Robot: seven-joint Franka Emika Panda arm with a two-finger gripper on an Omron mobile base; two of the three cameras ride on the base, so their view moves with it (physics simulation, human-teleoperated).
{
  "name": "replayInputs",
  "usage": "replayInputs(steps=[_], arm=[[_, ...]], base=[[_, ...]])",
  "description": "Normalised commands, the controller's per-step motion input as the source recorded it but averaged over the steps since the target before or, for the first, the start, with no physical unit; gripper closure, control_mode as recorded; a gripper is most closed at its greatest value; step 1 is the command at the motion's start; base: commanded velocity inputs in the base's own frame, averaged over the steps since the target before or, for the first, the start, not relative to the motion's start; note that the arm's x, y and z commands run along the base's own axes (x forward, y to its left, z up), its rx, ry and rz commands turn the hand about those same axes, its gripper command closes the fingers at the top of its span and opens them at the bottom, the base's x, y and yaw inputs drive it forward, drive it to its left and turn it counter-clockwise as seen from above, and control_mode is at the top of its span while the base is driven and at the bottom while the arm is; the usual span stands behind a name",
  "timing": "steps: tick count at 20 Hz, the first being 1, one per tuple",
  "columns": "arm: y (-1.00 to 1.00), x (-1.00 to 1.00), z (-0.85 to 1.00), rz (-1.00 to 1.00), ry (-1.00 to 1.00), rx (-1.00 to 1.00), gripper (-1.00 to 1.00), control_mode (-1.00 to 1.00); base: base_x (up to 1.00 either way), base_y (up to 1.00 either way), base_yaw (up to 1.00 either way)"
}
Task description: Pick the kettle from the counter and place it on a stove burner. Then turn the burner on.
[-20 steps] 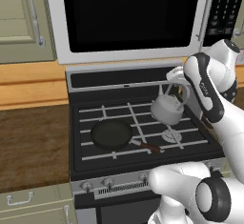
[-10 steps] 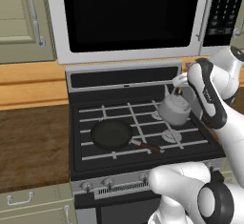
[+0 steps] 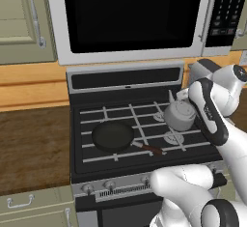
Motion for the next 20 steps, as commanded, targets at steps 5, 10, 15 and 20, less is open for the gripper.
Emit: replayInputs(steps=[5, 10, 15, 20], arm=[[-0.22, 0.0, 0.0, 0.06, 0.0, -0.03, 1.0, -1.0], [-0.04, 0.01, -0.13, 0.07, 0.0, -0.03, 1.0, -1.0], [0.0, 0.13, -0.35, 0.09, 0.0, -0.01, 1.0, -1.0], [0.0, 0.26, -0.27, 0.08, 0.0, 0.0, 1.0, -1.0]], base=[[0.0, 0.0, 0.0], [0.0, 0.0, 0.0], [0.0, 0.0, 0.0], [0.0, 0.0, 0.0]])
